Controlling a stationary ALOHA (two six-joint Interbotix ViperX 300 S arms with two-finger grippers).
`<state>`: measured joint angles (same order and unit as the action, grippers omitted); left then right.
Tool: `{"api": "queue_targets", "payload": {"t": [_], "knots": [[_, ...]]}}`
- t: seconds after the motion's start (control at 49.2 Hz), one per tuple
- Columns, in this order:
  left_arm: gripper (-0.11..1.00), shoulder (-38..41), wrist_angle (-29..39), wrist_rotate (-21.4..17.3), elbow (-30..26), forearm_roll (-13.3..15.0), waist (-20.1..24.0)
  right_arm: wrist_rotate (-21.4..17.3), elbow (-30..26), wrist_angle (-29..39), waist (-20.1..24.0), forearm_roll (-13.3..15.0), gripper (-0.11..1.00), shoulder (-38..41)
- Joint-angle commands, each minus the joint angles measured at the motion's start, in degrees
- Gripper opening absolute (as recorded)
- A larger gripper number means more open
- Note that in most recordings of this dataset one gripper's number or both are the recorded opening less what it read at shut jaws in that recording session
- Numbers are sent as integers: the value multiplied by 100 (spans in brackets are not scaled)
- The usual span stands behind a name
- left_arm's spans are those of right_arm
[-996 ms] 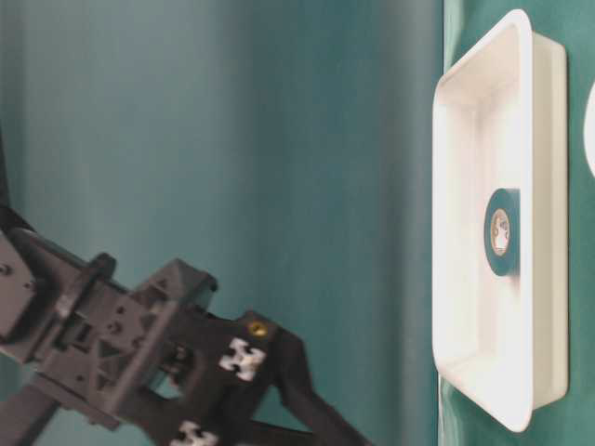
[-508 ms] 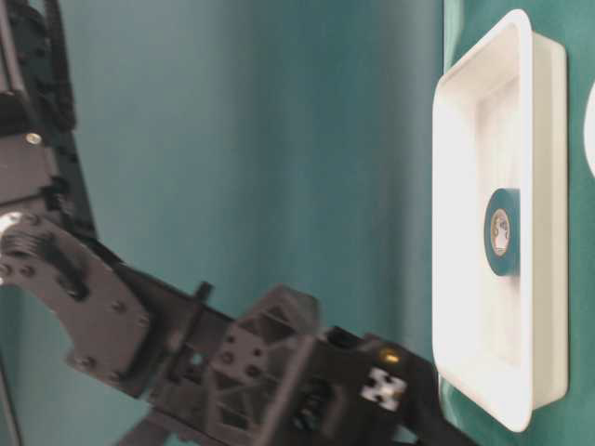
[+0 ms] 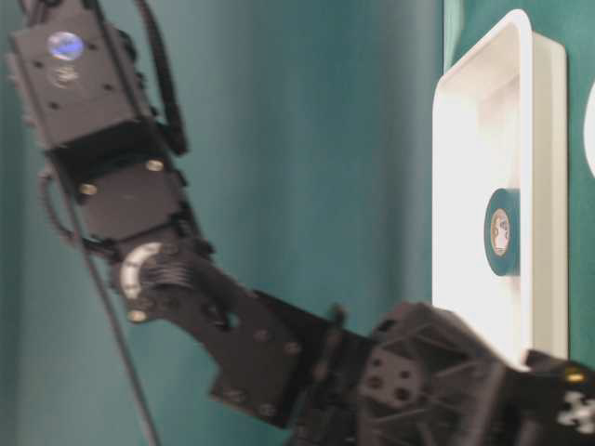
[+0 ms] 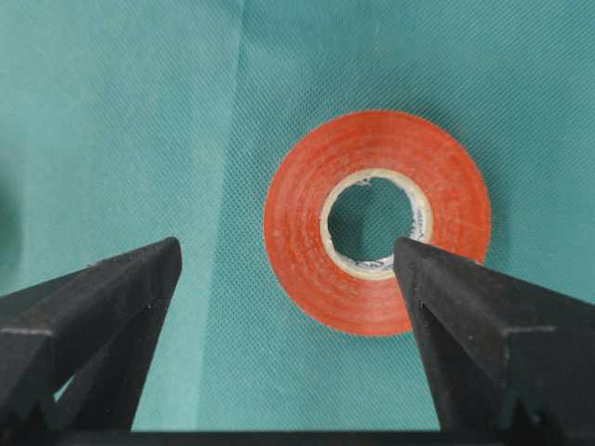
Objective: Pick up the tape from a random location and place it into the white case.
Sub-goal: 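Lower the right gripper into the orange roll's hole and close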
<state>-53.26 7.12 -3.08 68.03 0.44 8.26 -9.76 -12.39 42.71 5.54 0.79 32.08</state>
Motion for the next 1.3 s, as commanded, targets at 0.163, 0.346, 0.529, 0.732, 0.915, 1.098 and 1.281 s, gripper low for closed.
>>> {"api": "queue_targets", "payload": {"t": [0.163,0.346,0.529,0.732,0.915,1.098,1.281], "knots": [[97,105,-26,0,-62,9,9,-26,-35,-299,9,-18,90,97],[97,167,-26,0,-62,9,0,-79,-35,-422,9,-18,90,264],[97,176,-26,0,-62,9,9,-88,-35,-475,9,-18,90,299],[97,176,-26,0,-62,9,0,-88,-35,-475,9,-18,90,308],[97,167,-26,0,-62,9,9,-97,-35,-475,9,-18,89,299],[97,167,-26,0,-62,9,9,-176,-35,-475,-9,-18,70,299],[97,176,-35,0,-62,9,0,-237,-35,-457,-70,0,34,290]]}}
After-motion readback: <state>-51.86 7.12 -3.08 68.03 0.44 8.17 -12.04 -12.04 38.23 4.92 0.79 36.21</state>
